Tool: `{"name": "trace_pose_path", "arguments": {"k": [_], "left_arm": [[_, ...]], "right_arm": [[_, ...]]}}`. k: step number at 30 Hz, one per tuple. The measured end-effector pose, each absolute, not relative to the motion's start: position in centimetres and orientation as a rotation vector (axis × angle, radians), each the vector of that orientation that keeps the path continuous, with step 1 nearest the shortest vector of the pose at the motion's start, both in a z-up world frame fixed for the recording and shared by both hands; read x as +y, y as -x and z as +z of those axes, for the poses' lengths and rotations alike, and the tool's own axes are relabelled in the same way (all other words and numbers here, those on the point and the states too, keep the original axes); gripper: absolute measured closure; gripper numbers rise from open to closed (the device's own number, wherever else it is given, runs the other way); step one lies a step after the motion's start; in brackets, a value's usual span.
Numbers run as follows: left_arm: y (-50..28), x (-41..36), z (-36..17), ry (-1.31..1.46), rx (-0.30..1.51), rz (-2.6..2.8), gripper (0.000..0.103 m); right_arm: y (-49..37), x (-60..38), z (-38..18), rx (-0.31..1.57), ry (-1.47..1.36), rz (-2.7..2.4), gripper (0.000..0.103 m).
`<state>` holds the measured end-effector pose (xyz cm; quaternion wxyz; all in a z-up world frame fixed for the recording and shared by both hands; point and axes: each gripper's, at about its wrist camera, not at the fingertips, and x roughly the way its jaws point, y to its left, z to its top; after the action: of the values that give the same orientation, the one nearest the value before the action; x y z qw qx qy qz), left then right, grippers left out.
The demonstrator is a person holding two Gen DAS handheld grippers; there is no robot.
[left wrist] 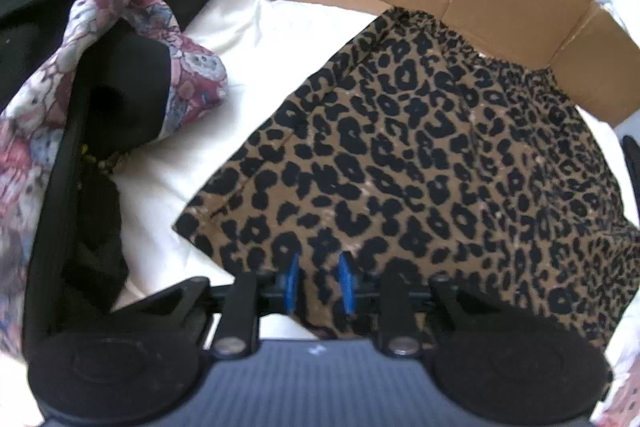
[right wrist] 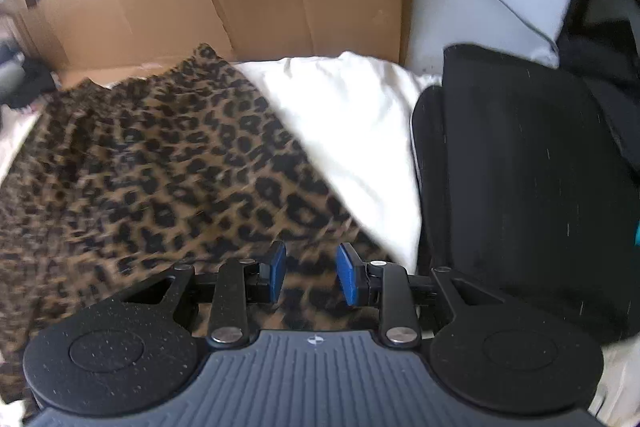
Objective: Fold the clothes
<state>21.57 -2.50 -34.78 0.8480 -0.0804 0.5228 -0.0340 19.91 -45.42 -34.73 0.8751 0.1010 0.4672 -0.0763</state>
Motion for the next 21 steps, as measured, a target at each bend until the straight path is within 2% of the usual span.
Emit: {"name": "trace_pose_path", "arguments": {"k": [5, 16, 21], "left_arm": [[-19.9, -3.2, -33.8, 0.212, 1.093, -0.070, 0.071], [-19.3, -3.5, -35.6, 0.376, 1.140, -0.025, 0.072], [-19.4, -3.5, -37.0, 0.428, 1.185, -0.024, 0.070]], "right_arm": [[-16.3, -44.0, -34.7, 0.982, -0.335, -0.143, 0.067], [-13.6, -43.9, -38.1, 1.010, -0.615, -0.152, 0.067], [-14.2, -43.5, -39.0, 1.041, -0.610, -0.129, 0.066]]}}
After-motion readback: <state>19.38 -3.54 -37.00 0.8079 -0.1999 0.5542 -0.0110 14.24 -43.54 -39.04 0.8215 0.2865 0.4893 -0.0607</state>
